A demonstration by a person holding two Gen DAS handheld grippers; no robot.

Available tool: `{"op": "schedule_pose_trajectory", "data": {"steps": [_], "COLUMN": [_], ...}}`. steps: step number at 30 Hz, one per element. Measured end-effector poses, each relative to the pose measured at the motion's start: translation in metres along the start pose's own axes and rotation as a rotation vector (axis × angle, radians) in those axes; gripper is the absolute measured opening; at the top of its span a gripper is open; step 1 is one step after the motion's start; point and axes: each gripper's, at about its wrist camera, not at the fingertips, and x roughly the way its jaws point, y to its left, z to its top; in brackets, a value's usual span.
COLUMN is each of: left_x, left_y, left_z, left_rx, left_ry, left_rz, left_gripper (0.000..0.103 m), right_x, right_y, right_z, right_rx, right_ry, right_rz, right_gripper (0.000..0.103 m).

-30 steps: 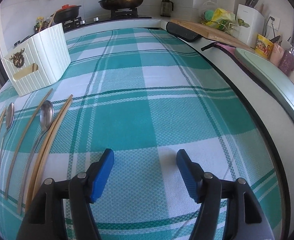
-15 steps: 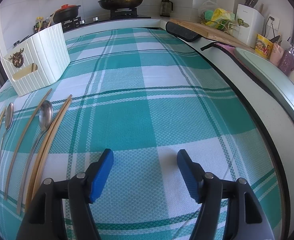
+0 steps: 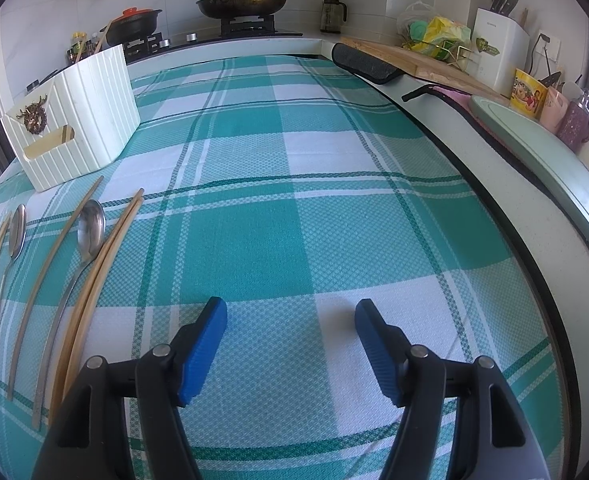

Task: Organize utensils
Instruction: 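Move the open left tool back down toward the remaining chopsticks, then close the left tool on another wooden chopstick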

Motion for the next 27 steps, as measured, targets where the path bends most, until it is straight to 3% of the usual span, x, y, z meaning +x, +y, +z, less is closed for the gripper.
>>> {"op": "schedule_pose_trajectory", "data": {"steps": [4, 7, 10, 15, 20, 26, 27], "left_x": [-0.004, -0.009, -0.008, -0.002, 0.006, 0.005, 0.005], "left_y": [0.004, 0.008, -0.008, -0.037, -0.053, -0.051, -0.051], "left_z": [0.001, 0.003, 0.009, 0.015, 0.013, 0.009, 0.009], "left_rx": [-0.032, -0.134, -0.118, -0.053, 0.017, 0.027, 0.027], "left_ry": [-0.013, -0.026, -0.014, -0.001, 0.008, -0.005, -0.006], "left_rz": [-0.021, -0.12, -0.147, -0.127, -0.019, -0.009, -0.009], "left_gripper": [0.102, 0.102, 0.102, 0.102, 0.102, 0.103, 0.103], "right_x": [0.0, 0.0, 0.0, 0.0, 0.0, -0.005, -0.01], "right_y": [0.0, 0.0, 0.0, 0.0, 0.0, 0.004, 0.009], "right_z": [0.0, 0.0, 0.0, 0.0, 0.001, 0.001, 0.0], "right_rx": [0.0, 0.0, 0.0, 0.0, 0.0, 0.009, 0.013], "right_ry": [0.0, 0.0, 0.0, 0.0, 0.0, 0.01, 0.012], "right_rz": [0.0, -0.001, 0.0, 0.0, 0.0, -0.002, 0.035], "right_gripper": [0.068, 0.068, 0.068, 0.068, 0.068, 0.069, 0.069]}}
